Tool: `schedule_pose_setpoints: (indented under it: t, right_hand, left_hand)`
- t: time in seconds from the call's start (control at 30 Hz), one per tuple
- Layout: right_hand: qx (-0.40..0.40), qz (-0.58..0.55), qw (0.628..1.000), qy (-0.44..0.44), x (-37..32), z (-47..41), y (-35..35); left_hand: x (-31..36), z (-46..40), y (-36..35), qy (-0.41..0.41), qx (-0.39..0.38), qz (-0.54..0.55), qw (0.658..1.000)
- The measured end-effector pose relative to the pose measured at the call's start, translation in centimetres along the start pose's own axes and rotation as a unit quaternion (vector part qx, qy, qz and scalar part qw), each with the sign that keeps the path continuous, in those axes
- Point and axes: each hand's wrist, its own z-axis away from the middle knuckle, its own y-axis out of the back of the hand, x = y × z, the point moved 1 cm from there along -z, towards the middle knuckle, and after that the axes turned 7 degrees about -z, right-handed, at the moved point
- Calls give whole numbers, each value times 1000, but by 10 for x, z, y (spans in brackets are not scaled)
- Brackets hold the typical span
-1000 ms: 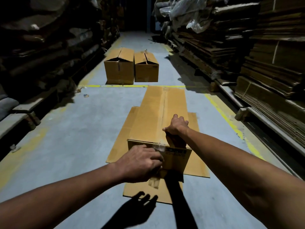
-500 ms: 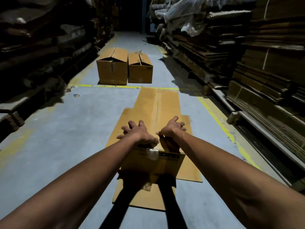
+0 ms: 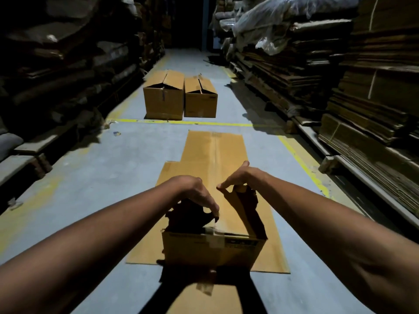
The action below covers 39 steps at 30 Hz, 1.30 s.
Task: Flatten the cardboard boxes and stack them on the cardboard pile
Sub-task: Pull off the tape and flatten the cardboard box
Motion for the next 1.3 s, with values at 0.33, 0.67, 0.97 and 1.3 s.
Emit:
schedule_pose_setpoints:
  t: [0.33,0.67,0.97,1.3]
  right_hand:
    - [76,-37,996,22,-14,-22,-5]
    - [48,-113,992,-8,-6,-66,-9]
    - [-169,157,973,-16,-9,9,28]
    - [106,50,984,137,-37,-56,-12]
  left_hand:
    - [25,-65,15,30,161,87,983]
    - [14,-114,30,76,181,126,972]
    - [-15,-31,27,35,-56,-75,995]
    - [15,-98,34,0,187,88,978]
